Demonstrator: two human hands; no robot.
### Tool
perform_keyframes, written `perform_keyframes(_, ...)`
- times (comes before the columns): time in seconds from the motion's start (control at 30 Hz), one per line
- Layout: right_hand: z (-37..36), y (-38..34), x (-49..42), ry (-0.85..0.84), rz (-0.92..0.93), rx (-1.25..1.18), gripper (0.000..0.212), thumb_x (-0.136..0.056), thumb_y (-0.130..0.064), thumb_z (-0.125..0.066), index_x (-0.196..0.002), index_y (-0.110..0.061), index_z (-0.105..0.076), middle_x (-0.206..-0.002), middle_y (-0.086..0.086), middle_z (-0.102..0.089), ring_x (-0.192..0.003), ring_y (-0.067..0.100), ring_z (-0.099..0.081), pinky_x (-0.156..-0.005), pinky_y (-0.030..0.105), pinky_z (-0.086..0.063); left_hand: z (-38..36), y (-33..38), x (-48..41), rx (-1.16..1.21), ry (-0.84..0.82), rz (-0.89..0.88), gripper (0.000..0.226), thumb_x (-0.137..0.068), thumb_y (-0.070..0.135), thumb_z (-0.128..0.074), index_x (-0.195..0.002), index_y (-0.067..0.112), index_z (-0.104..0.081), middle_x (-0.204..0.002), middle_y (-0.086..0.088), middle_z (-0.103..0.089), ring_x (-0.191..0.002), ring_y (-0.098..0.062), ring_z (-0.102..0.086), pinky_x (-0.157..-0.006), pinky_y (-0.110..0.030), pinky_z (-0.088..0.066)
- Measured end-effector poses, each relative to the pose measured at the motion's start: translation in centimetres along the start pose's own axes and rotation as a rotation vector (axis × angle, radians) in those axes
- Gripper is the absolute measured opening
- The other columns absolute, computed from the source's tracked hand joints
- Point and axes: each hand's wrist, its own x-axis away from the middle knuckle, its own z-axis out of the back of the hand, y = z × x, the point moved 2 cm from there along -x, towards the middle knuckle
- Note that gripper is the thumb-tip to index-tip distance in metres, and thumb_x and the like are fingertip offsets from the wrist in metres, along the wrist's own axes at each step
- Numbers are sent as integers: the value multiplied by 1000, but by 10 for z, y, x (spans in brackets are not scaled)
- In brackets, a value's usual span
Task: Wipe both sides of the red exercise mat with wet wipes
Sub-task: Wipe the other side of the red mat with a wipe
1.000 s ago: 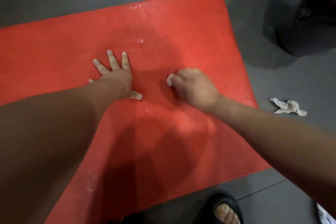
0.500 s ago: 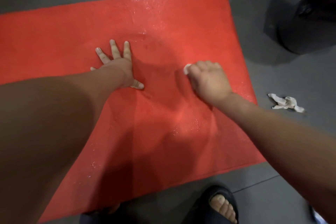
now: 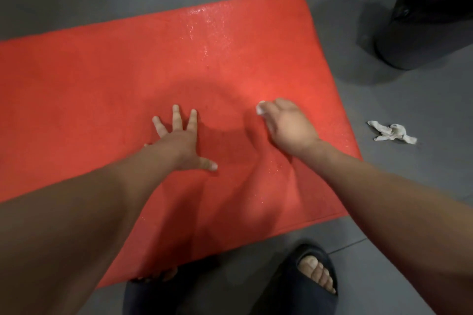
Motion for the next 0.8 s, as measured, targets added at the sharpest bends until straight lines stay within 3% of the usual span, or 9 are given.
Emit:
perform_keyframes(0.1,5,24,-2,167,-332,-13,24,-97,-18,-46,-109,-8,-64,-92,20,-62,-87,42,-57,-81,45,-44,-7,8,5,-4,9,23,152,-63,61,-89,-149,39,35,-147,3,57,-141,-50,38,-106,-82,-16)
perform_keyframes(0.17,-1,9,-2,191,-391,-29,19,-92,-9,-52,-104,-7,-67,-91,19,-63,-85,42,-58,-81,42,-40,-5,14,5,-1,27,50,154,-63,56,-91,-150,37,34,-148,2,56,-141,-51,37,-104,-84,-16)
perform_keyframes(0.27,-18,-40,3,104,-103,-138,20,-80,4,-60,-96,-7,-67,-85,15,-64,-78,37,-60,-75,37,-37,-4,12,3,-7,39,67,155,-62,55,-92,-150,37,34,-149,2,55,-142,-50,36,-104,-84,-16)
perform_keyframes(0.33,-27,-59,13,-34,169,-156,22,-82,0,-56,-101,-9,-65,-86,12,-61,-77,35,-57,-74,38,-41,-5,12,1,-25,41,75,155,-62,54,-92,-150,38,34,-148,3,55,-142,-50,36,-105,-84,-15)
perform_keyframes(0.4,-24,-44,5,-91,276,-79,25,-87,-9,-52,-108,-15,-64,-84,9,-55,-77,34,-55,-71,40,-43,-5,15,1,-32,22,95,156,-62,53,-92,-149,38,36,-147,3,57,-141,-49,37,-105,-83,-14)
perform_keyframes(0.47,-16,-20,-16,-46,116,-1,26,-89,-12,-52,-109,-17,-66,-83,12,-55,-80,36,-56,-71,40,-43,-4,18,0,-44,7,121,157,-61,54,-92,-147,37,39,-147,0,57,-141,-51,36,-108,-82,-13)
perform_keyframes(0.6,-4,7,-49,100,-345,26,29,-87,-7,-48,-107,-10,-68,-95,20,-62,-92,41,-59,-83,42,-42,0,22,-4,-112,35,118,158,-60,59,-90,-150,28,37,-152,-11,50,-143,-59,25,-114,-75,-12)
perform_keyframes(0.67,-11,-18,-48,49,-270,-17,26,-84,-3,-52,-104,-8,-68,-95,20,-63,-91,41,-59,-83,41,-40,-1,20,-4,-121,39,110,158,-61,59,-90,-151,26,36,-153,-13,49,-143,-60,23,-116,-73,-12)
perform_keyframes(0.8,-26,-46,-26,-82,189,-60,27,-80,-1,-56,-102,-14,-65,-84,10,-57,-77,34,-54,-73,39,-41,-2,20,-7,-117,31,113,159,-60,58,-90,-150,26,37,-152,-12,50,-142,-59,25,-116,-73,-12)
